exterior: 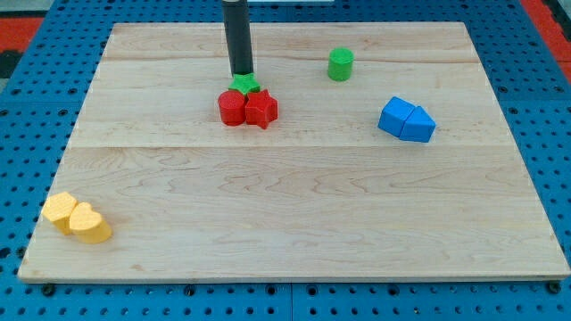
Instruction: Slide the green circle right to the green star
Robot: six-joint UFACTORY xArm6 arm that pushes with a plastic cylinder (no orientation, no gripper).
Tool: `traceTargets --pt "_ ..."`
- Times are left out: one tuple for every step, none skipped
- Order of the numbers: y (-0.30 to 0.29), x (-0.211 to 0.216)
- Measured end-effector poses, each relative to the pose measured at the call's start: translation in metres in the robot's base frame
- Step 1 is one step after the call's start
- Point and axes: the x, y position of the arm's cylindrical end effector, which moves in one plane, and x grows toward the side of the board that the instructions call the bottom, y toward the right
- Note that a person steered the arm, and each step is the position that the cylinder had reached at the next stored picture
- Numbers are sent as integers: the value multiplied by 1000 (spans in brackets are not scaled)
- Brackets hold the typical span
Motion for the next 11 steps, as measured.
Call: traceTargets --pt "26 -47" --pt "108 -66" --pt "181 -48" --pt "149 -14" --pt "102 8" --pt "72 18" --pt "88 18" --pt "81 18" --pt "71 18" --pt "53 18" --pt "95 17"
